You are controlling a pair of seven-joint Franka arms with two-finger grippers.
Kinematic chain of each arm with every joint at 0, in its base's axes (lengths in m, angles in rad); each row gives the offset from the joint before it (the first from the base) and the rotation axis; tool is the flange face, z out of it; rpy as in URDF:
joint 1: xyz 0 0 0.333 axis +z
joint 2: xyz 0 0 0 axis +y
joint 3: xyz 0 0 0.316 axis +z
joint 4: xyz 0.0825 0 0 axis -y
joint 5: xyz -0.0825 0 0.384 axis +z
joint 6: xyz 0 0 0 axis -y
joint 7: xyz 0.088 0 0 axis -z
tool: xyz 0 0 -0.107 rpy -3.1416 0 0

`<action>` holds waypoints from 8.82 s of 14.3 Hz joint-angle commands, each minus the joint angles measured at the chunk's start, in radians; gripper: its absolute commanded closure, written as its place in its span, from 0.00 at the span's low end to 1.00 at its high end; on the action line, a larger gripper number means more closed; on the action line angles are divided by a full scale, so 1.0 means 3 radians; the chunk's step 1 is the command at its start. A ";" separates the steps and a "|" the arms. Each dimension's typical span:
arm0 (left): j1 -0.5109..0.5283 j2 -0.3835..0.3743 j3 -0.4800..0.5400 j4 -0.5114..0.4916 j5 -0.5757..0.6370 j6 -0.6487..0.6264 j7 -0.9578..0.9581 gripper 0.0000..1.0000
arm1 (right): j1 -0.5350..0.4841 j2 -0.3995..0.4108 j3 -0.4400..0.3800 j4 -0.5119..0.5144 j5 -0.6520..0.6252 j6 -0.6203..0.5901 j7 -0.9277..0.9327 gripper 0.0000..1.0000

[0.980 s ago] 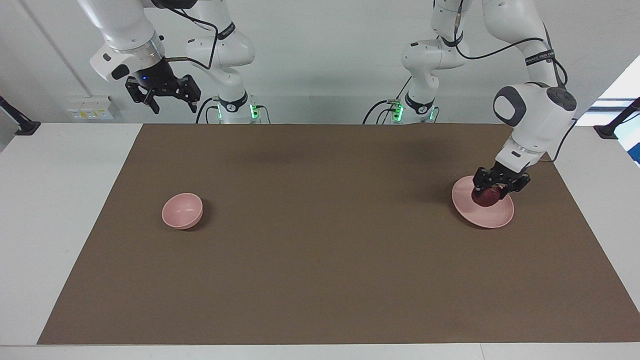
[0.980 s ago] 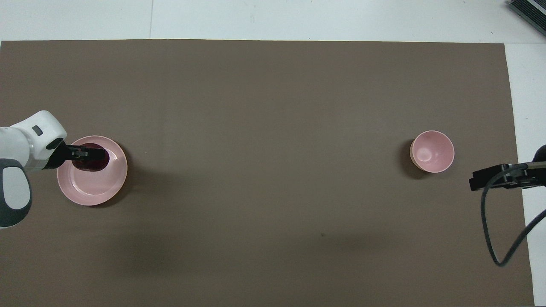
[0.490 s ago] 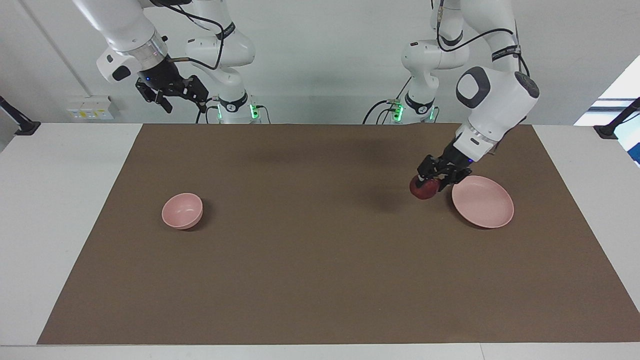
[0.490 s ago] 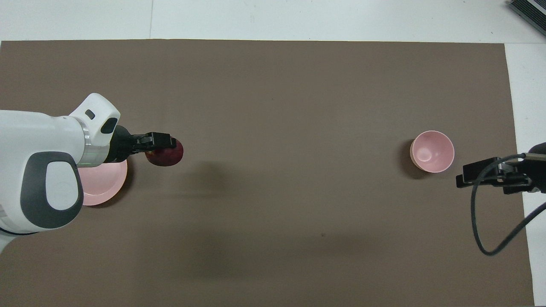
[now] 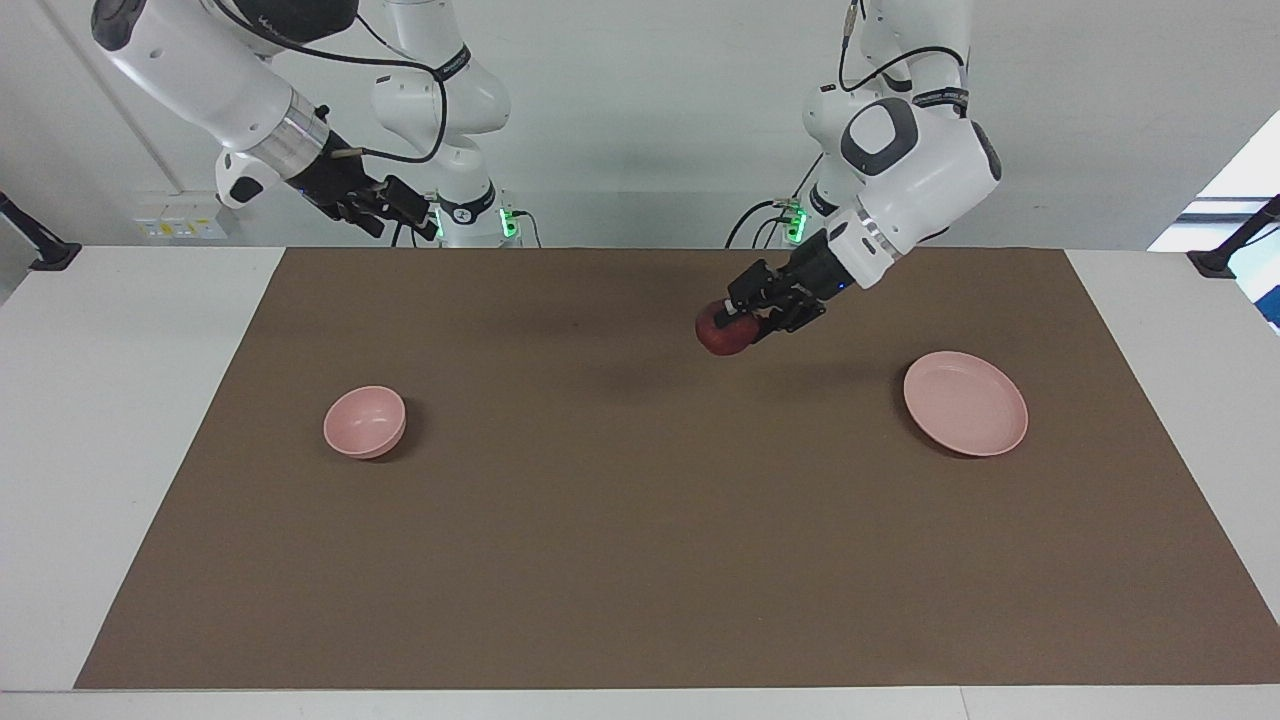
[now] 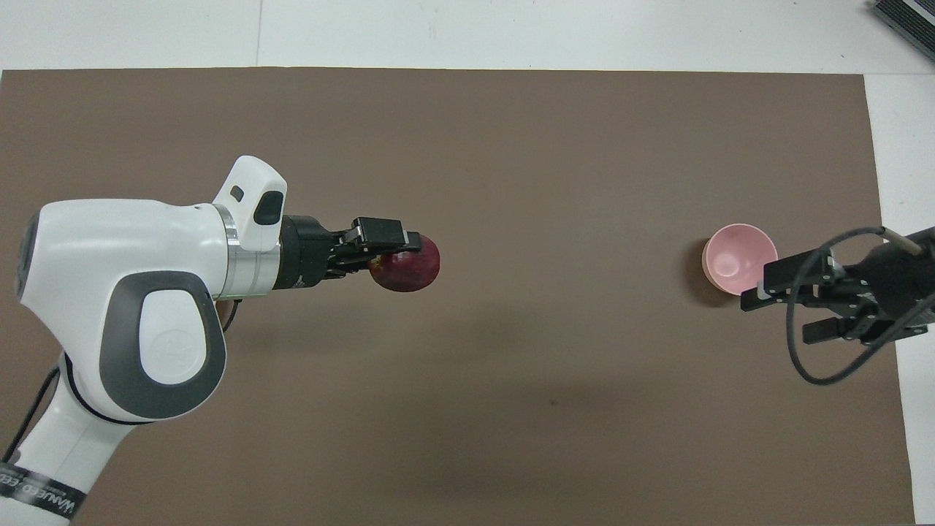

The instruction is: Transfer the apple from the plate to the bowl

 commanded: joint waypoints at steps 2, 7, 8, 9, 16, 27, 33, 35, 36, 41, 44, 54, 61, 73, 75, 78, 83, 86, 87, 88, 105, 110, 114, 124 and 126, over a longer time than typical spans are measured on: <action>0.0003 -0.0071 -0.0446 -0.0008 -0.0534 0.0619 -0.0065 1.00 | -0.0088 0.0140 0.0013 -0.0150 0.0529 0.0057 0.0232 0.00; 0.0003 -0.0056 -0.1111 0.0002 -0.1041 0.1748 -0.0075 1.00 | -0.0241 0.0293 0.0013 -0.0360 0.1189 0.0036 0.0425 0.00; 0.0003 -0.0041 -0.1213 0.0012 -0.1072 0.1938 -0.0075 1.00 | -0.0236 0.0298 0.0013 -0.0355 0.1276 0.0051 0.0553 0.00; 0.0003 -0.0025 -0.1290 0.0043 -0.1118 0.2092 -0.0075 1.00 | -0.0236 0.0359 0.0013 -0.0344 0.1423 0.0052 0.0676 0.00; -0.0161 -0.0015 -0.1419 0.0074 -0.1267 0.2640 -0.0065 1.00 | -0.0037 0.0533 0.0034 -0.0202 0.1691 0.0046 0.1106 0.00; -0.0206 -0.0046 -0.1470 0.0048 -0.1302 0.2773 -0.0059 1.00 | 0.0254 0.0759 0.0065 0.0172 0.1931 0.0210 0.1494 0.00; -0.0222 -0.0041 -0.1470 0.0053 -0.1302 0.2799 -0.0059 1.00 | 0.0255 0.0764 0.0070 0.0177 0.2002 0.0205 0.1505 0.00; -0.0222 -0.0041 -0.1485 0.0053 -0.1302 0.2799 -0.0070 1.00 | 0.0260 0.0764 0.0065 0.0177 0.2069 0.0205 0.1505 0.00; -0.0222 -0.0041 -0.1486 0.0048 -0.1302 0.2794 -0.0070 1.00 | 0.0260 0.0764 0.0070 0.0177 0.2089 0.0200 0.1505 0.00; -0.0222 -0.0041 -0.1486 0.0053 -0.1302 0.2794 -0.0080 1.00 | 0.0331 0.0759 0.0065 0.0172 0.2171 0.0210 0.1510 0.00; -0.0217 -0.0041 -0.1486 0.0053 -0.1302 0.2794 -0.0080 1.00 | 0.0357 0.0754 0.0065 0.0167 0.2171 0.0210 0.1505 0.00; -0.0222 -0.0041 -0.1486 0.0048 -0.1302 0.2794 -0.0080 1.00 | 0.0367 0.0754 0.0065 0.0172 0.2161 0.0210 0.1521 1.00; -0.0212 -0.0025 -0.1486 0.0058 -0.1302 0.2784 -0.0105 0.23 | 0.0280 0.0749 0.0034 0.0228 0.2029 0.0149 0.1393 1.00; -0.0191 -0.0061 -0.1404 -0.0043 -0.1292 0.2727 -0.0131 0.00 | 0.0245 0.0702 0.0019 0.0355 0.1366 0.0123 0.1056 1.00; -0.0217 -0.0076 -0.1297 -0.0105 -0.1277 0.2641 -0.0126 0.00 | 0.0239 0.0692 0.0014 0.0402 0.1104 0.0123 0.0867 1.00; -0.0217 -0.0142 -0.1174 -0.0217 -0.1256 0.2503 -0.0095 0.00 | 0.0096 0.0697 0.0013 0.0412 0.0670 0.0159 0.0403 1.00; -0.0207 -0.0174 -0.1102 -0.0427 -0.1221 0.2405 0.0145 0.00 | 0.0101 0.0672 0.0013 0.0407 -0.0169 0.0378 -0.0518 1.00; -0.0212 -0.0179 -0.1020 -0.0565 -0.1221 0.2400 0.0278 0.00 | 0.0096 0.0677 0.0019 0.0372 -0.0706 0.0593 -0.1029 1.00; -0.0212 -0.0189 -0.0975 -0.0601 -0.1221 0.2370 0.0313 0.00 | 0.0091 0.0702 0.0014 0.0356 -0.0819 0.0659 -0.1178 1.00; -0.0207 -0.0204 -0.0924 -0.0616 -0.1216 0.2314 0.0359 0.00 | 0.0086 0.0718 0.0013 0.0336 -0.0962 0.0731 -0.1285 1.00; -0.0186 -0.0174 0.0569 -0.0596 0.1032 0.0413 0.0477 0.00 | -0.0093 0.1040 0.0019 -0.0149 -0.1556 0.1820 -0.2125 1.00; -0.0176 -0.0153 0.0891 -0.0464 0.1902 0.0070 0.0472 0.00 | -0.0078 0.1127 0.0019 -0.0181 -0.1551 0.1857 -0.2074 1.00; -0.0181 -0.0158 0.1132 -0.0014 0.2638 -0.0681 0.0472 0.00 | -0.0093 0.1229 0.0019 -0.0176 -0.1541 0.2015 -0.2049 1.00; -0.0186 0.0005 0.1332 0.1775 0.3192 -0.2706 0.0483 0.00 | -0.0088 0.1270 0.0024 -0.0191 -0.1500 0.2041 -0.2049 1.00; -0.0176 0.0117 0.1332 0.2133 0.3182 -0.2993 0.0493 0.00 | -0.0083 0.1316 0.0024 -0.0186 -0.1495 0.2086 -0.2048 1.00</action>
